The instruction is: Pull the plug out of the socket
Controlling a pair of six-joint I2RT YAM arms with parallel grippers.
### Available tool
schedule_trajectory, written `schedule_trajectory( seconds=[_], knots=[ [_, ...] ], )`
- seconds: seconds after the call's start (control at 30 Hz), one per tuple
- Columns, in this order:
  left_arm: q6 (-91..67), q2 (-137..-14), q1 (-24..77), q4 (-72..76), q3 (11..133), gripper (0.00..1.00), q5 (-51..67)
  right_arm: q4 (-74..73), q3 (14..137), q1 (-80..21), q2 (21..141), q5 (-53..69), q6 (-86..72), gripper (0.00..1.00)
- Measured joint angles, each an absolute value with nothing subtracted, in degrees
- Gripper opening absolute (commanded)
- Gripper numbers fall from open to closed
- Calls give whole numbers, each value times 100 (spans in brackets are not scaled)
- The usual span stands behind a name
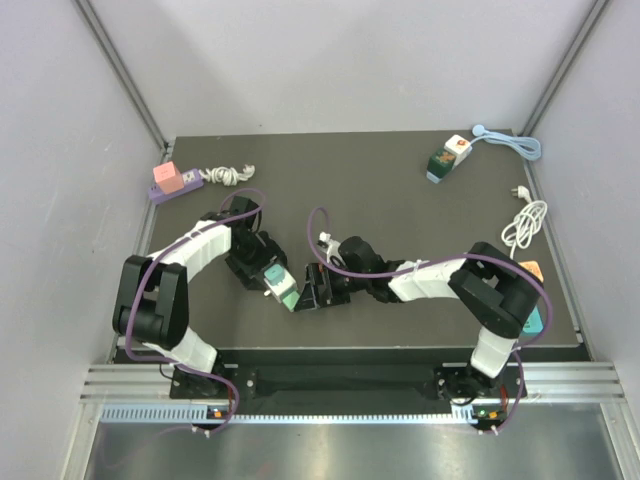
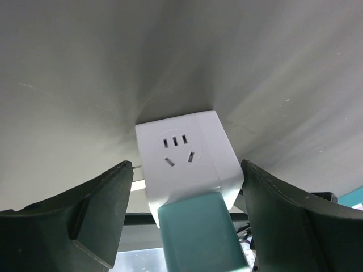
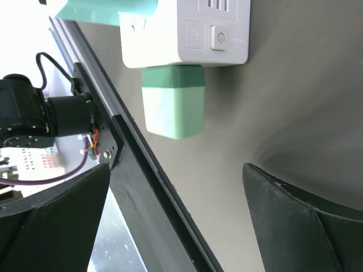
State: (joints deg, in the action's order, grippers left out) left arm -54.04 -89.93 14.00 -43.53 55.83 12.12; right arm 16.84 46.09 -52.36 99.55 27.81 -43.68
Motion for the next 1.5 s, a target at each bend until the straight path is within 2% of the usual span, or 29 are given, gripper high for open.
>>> schedule_trajectory(
  seconds=[0.17, 0.3, 0.4, 0.5, 0.53, 0.6, 0.7, 0.77, 1.0, 1.27, 1.3, 1.37, 1.47, 1.5],
  knots=[
    [-5411, -9056, 1511, -4368, 5586, 77, 1192, 1905, 4650, -5240, 10171, 2932, -4473, 98],
    [-5446, -9052, 1538, -4364, 5577, 60, 1186, 2027, 4792, -5249, 10291, 3013, -4517, 90],
    [-5457, -9050, 1538, -4364, 5575, 52, 1170, 2171, 4882, -5256, 10398, 3087, -4539, 87],
    [-5457, -9043, 1540, -4362, 5570, 37, 1151, 2346, 4888, -5262, 10527, 3142, -4615, 82],
    [-5454, -9035, 1542, -4357, 5564, 30, 1146, 2397, 4888, -5266, 10573, 3157, -4637, 80],
    [-5452, -9015, 1542, -4340, 5544, 24, 1140, 2512, 4888, -5269, 10665, 3190, -4700, 77],
    [-5443, -9008, 1542, -4322, 5529, 0, 1144, 2644, 4888, -5271, 10792, 3251, -4805, 75],
    [-5426, -9008, 1542, -4318, 5524, 0, 1153, 2729, 4888, -5269, 10864, 3273, -4847, 72],
    [-5428, -8862, 1542, -4176, 5376, 0, 1157, 2952, 4925, -5107, 11087, 3468, -4969, 51],
    [-5419, -8650, 1540, -4021, 5179, 0, 1129, 3680, 5081, -5083, 11544, 3885, -5422, 34],
    [-5400, -8635, 1535, -4023, 5164, 0, 1107, 3817, 5081, -5078, 11616, 3951, -5522, 27],
    [-5369, -8628, 1535, -4032, 5162, 0, 1066, 4125, 5078, -5072, 11760, 4075, -5732, 20],
    [-5363, -8608, 1535, -4056, 5164, 0, 989, 4600, 5024, -5048, 11933, 4180, -6058, 2],
    [-5363, -8606, 1535, -4060, 5164, 0, 963, 4762, 4982, -5046, 11968, 4182, -6154, 0]
  ],
)
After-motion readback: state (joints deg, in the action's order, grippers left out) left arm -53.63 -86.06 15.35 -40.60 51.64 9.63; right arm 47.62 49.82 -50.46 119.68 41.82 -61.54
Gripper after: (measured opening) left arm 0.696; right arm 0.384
